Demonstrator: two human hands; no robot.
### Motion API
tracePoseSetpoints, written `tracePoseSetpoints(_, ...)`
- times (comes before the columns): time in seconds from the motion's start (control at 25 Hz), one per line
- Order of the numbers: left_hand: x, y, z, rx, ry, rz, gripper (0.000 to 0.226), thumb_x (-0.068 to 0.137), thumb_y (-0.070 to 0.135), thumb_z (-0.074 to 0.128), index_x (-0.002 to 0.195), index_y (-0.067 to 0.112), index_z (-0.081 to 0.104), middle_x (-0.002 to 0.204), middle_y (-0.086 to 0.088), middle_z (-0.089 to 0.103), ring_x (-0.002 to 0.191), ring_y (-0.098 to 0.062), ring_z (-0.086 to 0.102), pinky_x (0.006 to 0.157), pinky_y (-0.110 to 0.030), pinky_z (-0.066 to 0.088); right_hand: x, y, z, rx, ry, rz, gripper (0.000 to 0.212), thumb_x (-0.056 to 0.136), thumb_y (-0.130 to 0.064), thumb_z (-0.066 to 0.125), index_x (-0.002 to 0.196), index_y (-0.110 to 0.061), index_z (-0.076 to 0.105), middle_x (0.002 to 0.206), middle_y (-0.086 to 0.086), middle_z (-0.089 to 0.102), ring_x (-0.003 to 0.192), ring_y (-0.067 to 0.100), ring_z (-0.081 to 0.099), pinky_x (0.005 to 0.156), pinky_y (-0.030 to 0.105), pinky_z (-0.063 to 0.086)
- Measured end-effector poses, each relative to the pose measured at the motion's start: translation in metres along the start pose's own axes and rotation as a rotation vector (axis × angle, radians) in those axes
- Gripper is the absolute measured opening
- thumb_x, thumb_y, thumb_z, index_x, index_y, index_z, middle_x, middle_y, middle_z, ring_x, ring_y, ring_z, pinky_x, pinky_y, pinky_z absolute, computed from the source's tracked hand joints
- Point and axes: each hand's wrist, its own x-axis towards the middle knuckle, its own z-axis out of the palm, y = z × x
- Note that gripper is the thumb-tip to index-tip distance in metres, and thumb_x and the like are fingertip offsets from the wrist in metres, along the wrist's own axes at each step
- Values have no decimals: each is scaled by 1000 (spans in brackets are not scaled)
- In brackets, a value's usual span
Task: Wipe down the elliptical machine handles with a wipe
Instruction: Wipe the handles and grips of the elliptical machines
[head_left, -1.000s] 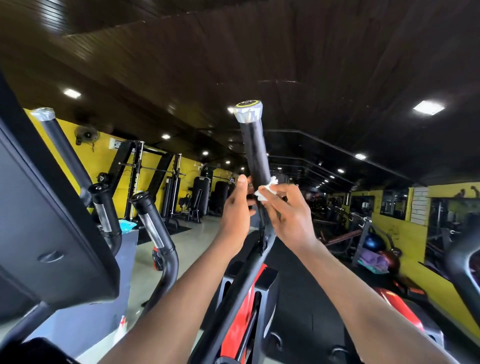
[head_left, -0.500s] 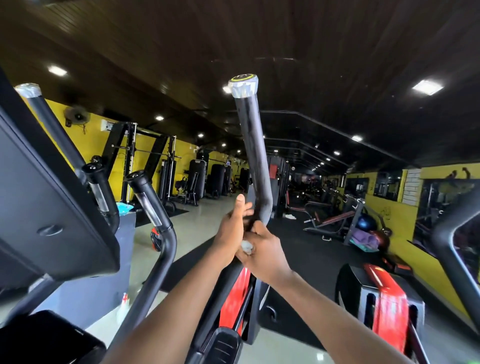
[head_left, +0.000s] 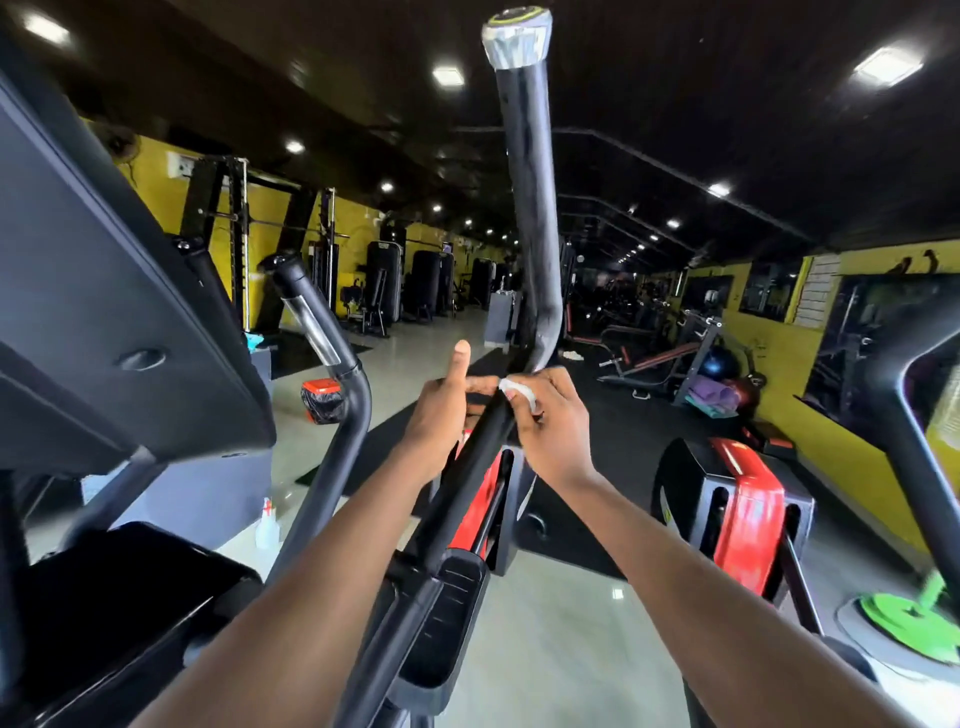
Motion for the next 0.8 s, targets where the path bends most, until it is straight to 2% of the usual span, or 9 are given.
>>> tracePoseSetpoints(0.12, -5, -7, -1, -17, 17, -12, 72, 95, 66, 20, 95, 21, 77, 95, 0, 75, 80, -14, 68, 65, -24, 47, 34, 5, -2, 42, 108, 307, 5, 94, -16, 53, 97, -18, 58, 92, 3, 60, 75, 14, 51, 71, 36, 46)
tracePoseSetpoints(0.24, -12, -18, -7, -33, 52, -47, 67, 95, 67, 23, 80, 29, 76, 82, 3, 75, 77, -13, 68, 66, -26, 48, 5, -7, 12, 76, 133, 402, 7, 93, -19, 53, 86, -20, 52, 82, 0, 59, 70, 13, 49, 67, 41, 46)
tracePoseSetpoints(0.36, -17, -32, -15, -8, 83, -83, 69, 91, 72, 24, 75, 30, 76, 81, 0, 75, 81, -18, 68, 74, -32, 51, -69, -43, 16, 41, -35, 176, 3, 90, -19, 63, 91, -16, 63, 90, -5, 58, 76, 9, 52, 68, 24, 43)
tracePoseSetpoints(0.44, -22, -37, -18, 22, 97, -109, 71, 86, 77, 25, 74, 29, 77, 84, -3, 76, 84, -22, 69, 76, -35, 52, -71, -41, 8, 3, -159, 0, 9, 86, -16, 67, 95, -15, 70, 93, -2, 60, 76, 9, 56, 68, 18, 45)
tracePoseSetpoints(0.48, -26, -38, -20, 33, 107, -119, 73, 84, 78, 26, 74, 28, 77, 83, -4, 76, 84, -24, 70, 78, -37, 54, -54, -34, 4, -12, -141, -3, 11, 86, -17, 68, 96, -16, 72, 94, -1, 60, 73, 8, 55, 69, 17, 45)
tracePoseSetpoints(0.56, -39, -35, -21, 59, 139, -126, 73, 87, 76, 28, 76, 23, 77, 82, -6, 76, 81, -26, 70, 82, -42, 54, -16, -22, -5, 19, 19, 158, 14, 89, -15, 66, 99, -19, 74, 96, 1, 57, 73, 6, 52, 73, 18, 46)
tracePoseSetpoints(0.64, -53, -31, -22, 58, 207, -98, 67, 94, 66, 30, 77, 18, 73, 81, -10, 75, 79, -28, 68, 81, -42, 54, -9, -18, -2, 46, 46, 217, 16, 89, -12, 64, 101, -15, 74, 99, 6, 55, 79, 9, 53, 72, 16, 45)
tracePoseSetpoints(0.72, -67, -30, -20, 71, 289, -53, 54, 98, 57, 34, 74, 20, 65, 86, -15, 73, 82, -32, 68, 80, -42, 54, -43, -32, 13, -8, -98, -11, 18, 87, -15, 59, 98, -13, 74, 97, 7, 54, 82, 15, 54, 67, 13, 42)
tracePoseSetpoints(0.8, -78, -33, -17, 87, 364, -36, 53, 92, 65, 39, 80, 20, 65, 93, -16, 73, 88, -32, 69, 85, -45, 54, -83, -37, 16, 26, -274, -291, 26, 83, -24, 52, 92, -13, 74, 94, 8, 56, 82, 20, 56, 66, 25, 51)
